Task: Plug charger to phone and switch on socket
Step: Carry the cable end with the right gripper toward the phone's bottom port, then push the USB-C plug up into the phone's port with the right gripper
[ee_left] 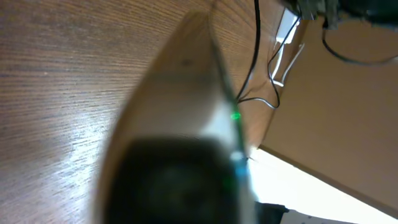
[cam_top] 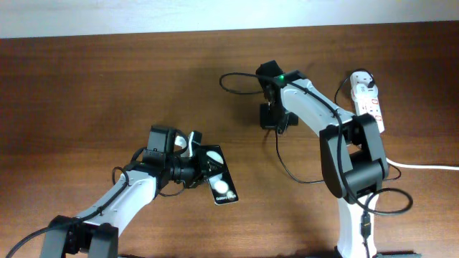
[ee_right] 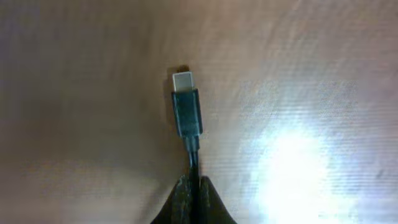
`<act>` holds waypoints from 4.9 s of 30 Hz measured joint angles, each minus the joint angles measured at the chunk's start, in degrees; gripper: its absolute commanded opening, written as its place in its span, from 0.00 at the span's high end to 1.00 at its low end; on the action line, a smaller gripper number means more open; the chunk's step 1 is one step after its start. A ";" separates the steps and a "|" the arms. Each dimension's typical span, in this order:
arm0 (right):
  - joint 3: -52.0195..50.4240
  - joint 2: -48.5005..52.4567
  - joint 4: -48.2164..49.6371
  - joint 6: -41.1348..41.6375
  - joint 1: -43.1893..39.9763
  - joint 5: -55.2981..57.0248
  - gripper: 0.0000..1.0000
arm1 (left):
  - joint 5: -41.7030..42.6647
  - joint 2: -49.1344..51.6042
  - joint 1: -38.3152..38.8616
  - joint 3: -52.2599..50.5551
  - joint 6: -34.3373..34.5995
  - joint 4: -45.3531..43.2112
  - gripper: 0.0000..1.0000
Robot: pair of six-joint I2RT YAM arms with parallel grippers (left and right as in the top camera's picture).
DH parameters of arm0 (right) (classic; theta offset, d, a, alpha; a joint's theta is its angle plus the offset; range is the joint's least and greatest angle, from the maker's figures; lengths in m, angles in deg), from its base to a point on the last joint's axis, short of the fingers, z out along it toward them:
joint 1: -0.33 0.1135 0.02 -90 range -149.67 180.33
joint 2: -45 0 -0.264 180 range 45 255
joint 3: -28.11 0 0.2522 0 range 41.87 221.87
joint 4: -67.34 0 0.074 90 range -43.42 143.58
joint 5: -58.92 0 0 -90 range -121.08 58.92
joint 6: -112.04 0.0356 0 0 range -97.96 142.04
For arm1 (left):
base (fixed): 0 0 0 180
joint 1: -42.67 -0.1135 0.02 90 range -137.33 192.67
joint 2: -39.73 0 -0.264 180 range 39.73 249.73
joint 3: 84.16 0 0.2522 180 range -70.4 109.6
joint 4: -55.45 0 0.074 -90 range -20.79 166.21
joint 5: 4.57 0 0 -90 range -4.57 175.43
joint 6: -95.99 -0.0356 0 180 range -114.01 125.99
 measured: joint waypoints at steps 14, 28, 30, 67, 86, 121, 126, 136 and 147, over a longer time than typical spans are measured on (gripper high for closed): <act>-11.50 -49.03 -17.84 -6.29 7.32 -18.67 0.96 | 8.74 1.77 -1.05 -0.07 25.33 -46.38 1.00; -26.62 -54.38 4.11 -0.94 31.91 -9.05 0.96 | 16.70 1.77 -10.58 0.48 31.04 -47.56 1.00; -26.62 -52.59 5.20 -0.74 31.91 -8.79 0.96 | 17.07 1.77 -10.58 0.48 31.04 -47.56 1.00; -26.67 -50.56 6.40 8.83 31.91 -8.04 0.96 | 18.21 1.77 -10.58 0.48 29.70 -47.36 1.00; -26.67 -50.53 6.84 7.28 31.91 -7.80 0.96 | 19.10 1.77 -10.58 0.59 33.62 -46.93 1.00; -26.67 -50.10 5.75 7.82 37.88 3.78 0.96 | 18.38 1.77 -10.58 0.59 29.75 -46.93 1.00; -26.67 -50.07 5.77 7.82 37.88 3.80 0.96 | 18.38 1.77 -10.58 0.59 29.97 -46.93 1.00; -26.67 -50.07 6.73 7.82 37.88 3.45 0.96 | 17.92 1.77 -10.58 0.59 30.38 -46.93 1.00; -26.67 -50.07 6.12 9.25 37.88 3.41 0.96 | 17.99 1.77 -10.51 0.59 30.40 -46.93 1.00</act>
